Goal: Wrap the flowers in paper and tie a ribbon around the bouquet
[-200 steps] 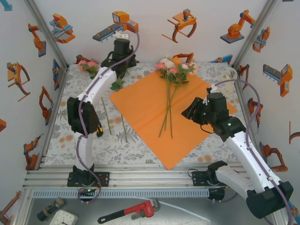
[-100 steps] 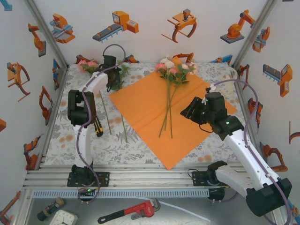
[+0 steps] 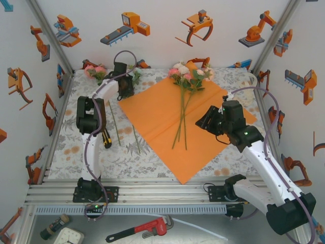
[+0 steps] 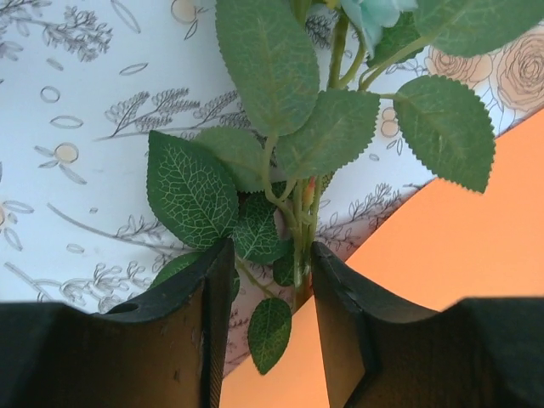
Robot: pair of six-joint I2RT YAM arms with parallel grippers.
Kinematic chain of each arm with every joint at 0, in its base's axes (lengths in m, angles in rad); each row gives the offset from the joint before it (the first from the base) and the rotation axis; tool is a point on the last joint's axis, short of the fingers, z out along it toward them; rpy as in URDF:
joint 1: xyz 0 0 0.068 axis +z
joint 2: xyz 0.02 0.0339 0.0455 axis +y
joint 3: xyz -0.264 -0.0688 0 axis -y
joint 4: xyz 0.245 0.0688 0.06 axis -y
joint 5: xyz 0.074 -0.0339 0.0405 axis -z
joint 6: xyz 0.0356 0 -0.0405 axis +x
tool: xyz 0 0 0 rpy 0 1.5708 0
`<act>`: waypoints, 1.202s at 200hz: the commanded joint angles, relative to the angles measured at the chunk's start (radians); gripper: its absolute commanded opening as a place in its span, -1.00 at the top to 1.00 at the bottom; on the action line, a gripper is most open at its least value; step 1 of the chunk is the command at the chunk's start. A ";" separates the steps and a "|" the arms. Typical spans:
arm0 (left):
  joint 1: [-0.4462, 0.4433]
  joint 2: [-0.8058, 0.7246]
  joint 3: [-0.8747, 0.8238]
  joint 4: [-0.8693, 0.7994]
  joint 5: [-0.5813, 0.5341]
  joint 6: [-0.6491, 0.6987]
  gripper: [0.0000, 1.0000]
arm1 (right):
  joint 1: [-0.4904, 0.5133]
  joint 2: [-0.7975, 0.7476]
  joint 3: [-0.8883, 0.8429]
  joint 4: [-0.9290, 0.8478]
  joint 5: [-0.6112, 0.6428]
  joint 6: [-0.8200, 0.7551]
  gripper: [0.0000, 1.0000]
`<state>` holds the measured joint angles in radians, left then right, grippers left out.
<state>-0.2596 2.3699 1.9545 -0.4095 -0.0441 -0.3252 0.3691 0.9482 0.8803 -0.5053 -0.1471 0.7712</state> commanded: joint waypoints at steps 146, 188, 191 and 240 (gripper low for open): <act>0.080 -0.112 0.313 -0.266 -0.255 0.275 1.00 | 0.000 -0.039 -0.012 -0.003 0.021 0.030 0.05; 0.078 -0.288 0.231 -0.273 -0.075 0.119 1.00 | 0.000 -0.030 -0.005 0.010 0.018 0.029 0.05; 0.075 -0.298 0.222 -0.263 -0.037 0.095 1.00 | 0.000 -0.029 -0.004 0.012 0.016 0.030 0.05; -0.145 -0.352 0.083 0.031 0.151 -0.152 1.00 | 0.000 -0.015 -0.010 0.035 -0.006 0.039 0.05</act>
<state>-0.2752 1.9881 2.0918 -0.5442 -0.0277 -0.3161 0.3687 0.9329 0.8761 -0.4995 -0.1410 0.7906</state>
